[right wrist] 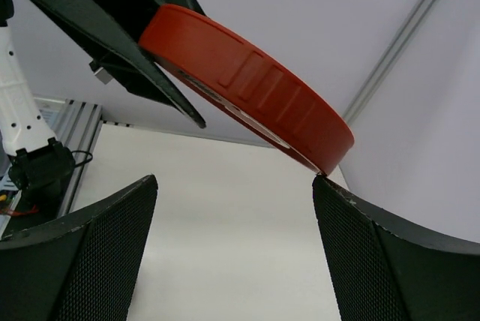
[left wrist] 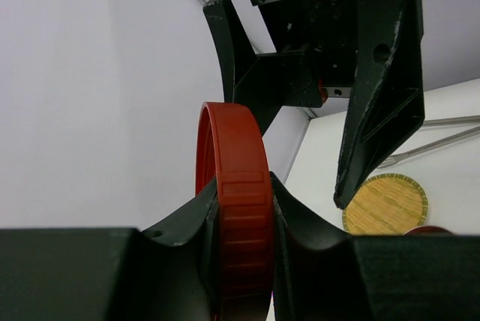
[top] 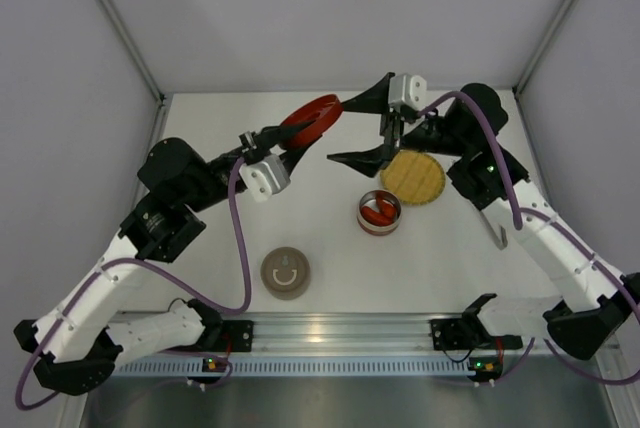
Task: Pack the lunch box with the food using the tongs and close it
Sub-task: Adjust the box lid.
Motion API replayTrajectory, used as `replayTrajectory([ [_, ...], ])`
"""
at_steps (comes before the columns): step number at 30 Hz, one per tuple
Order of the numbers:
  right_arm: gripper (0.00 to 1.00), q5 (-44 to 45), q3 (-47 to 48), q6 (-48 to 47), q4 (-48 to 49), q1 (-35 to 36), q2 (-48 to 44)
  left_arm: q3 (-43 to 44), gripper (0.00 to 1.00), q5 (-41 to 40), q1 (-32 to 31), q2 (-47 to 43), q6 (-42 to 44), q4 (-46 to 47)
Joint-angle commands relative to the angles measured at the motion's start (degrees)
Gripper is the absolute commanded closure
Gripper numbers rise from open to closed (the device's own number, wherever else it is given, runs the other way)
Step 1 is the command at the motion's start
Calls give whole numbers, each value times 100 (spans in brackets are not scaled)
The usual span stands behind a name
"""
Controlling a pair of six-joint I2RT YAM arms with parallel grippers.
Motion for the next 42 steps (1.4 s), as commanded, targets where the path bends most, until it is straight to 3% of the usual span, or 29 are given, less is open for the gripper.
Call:
replayTrajectory([
  [1, 16, 368, 200, 278, 583, 117, 115, -123, 100, -69, -104, -175, 122, 526],
  [11, 14, 518, 411, 1350, 1321, 222, 343, -237, 100, -244, -263, -281, 105, 859],
  [18, 17, 535, 7, 1535, 1287, 231, 45, -220, 100, -1229, -263, -211, 8, 1397],
  [21, 20, 719, -46, 1719, 1173, 240, 27, -88, 100, -1116, -263, -158, -211, 1345],
  [25, 32, 712, -37, 2141, 1207, 109, 80, 70, 100, -957, -263, -140, -632, 1274],
  [42, 27, 518, 217, 2599, 2051, 205, 290, 308, 100, -860, -245, 9, -1161, 1309],
])
